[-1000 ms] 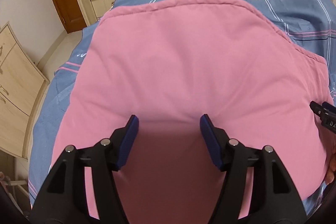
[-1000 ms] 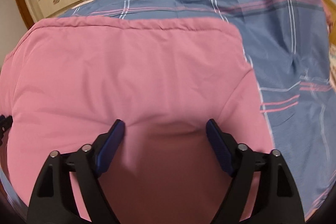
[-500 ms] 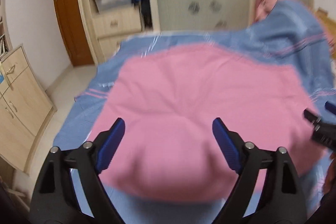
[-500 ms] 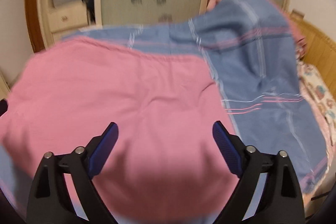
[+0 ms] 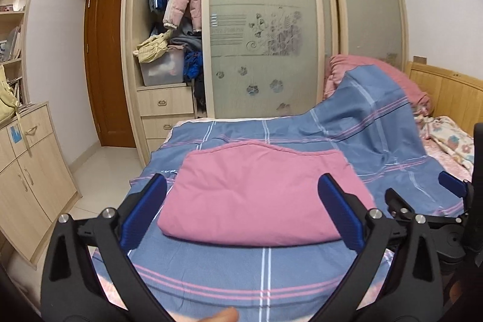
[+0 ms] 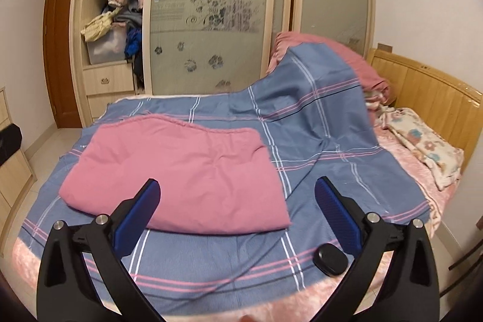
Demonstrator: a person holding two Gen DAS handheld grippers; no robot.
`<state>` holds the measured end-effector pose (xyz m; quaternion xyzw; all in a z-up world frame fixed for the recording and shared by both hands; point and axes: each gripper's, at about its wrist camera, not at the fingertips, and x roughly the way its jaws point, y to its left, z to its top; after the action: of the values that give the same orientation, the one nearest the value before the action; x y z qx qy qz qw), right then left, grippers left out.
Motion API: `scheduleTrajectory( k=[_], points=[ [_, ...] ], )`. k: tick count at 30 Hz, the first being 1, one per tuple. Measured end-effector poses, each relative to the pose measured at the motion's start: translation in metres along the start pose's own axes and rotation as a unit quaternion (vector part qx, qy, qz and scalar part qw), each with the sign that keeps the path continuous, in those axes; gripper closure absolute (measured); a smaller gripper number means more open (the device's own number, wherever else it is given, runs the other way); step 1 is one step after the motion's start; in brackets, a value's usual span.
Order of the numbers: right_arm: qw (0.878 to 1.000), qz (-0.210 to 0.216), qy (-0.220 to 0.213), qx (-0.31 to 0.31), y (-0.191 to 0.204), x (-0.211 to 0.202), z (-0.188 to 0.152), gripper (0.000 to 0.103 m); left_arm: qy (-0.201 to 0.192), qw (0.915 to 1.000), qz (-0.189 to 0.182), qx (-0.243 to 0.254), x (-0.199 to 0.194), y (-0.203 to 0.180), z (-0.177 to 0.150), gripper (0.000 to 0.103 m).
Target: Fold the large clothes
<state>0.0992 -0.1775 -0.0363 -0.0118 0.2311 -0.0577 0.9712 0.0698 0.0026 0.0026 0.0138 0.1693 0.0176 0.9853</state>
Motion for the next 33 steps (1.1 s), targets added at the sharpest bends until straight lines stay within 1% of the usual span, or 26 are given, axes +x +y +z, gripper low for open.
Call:
scheduleTrajectory(
  k=[3, 8, 13, 21, 27, 33],
  points=[
    [1.0, -0.003, -0.009, 0.0, -0.004, -0.023, 0.002, 0.001, -0.008, 0.9999, 0.006, 0.009, -0.027, -0.007, 0.0, 0.002],
    [1.0, -0.01, -0.025, -0.004, -0.007, -0.062, 0.001, 0.001, -0.022, 0.9992, 0.027, 0.021, -0.066, -0.018, -0.003, 0.002],
    [0.999, -0.01, -0.047, -0.005, -0.013, -0.096, -0.002, 0.001, -0.03, 0.9992, 0.019, 0.02, -0.097, -0.023, -0.001, 0.002],
    [0.997, -0.012, -0.08, -0.003, -0.025, -0.144, -0.006, 0.001, -0.046, 0.9983, 0.032, 0.017, -0.146, -0.031, -0.001, 0.002],
    [0.995, -0.019, -0.095, 0.0, -0.032, -0.169, -0.008, 0.001, -0.061, 0.9973, 0.037, 0.015, -0.172, -0.034, 0.001, 0.002],
    [0.995, -0.022, -0.092, 0.005, -0.035, -0.175, -0.008, 0.001, -0.063, 0.9972, 0.036, 0.02, -0.176, -0.034, 0.002, 0.002]
  ],
)
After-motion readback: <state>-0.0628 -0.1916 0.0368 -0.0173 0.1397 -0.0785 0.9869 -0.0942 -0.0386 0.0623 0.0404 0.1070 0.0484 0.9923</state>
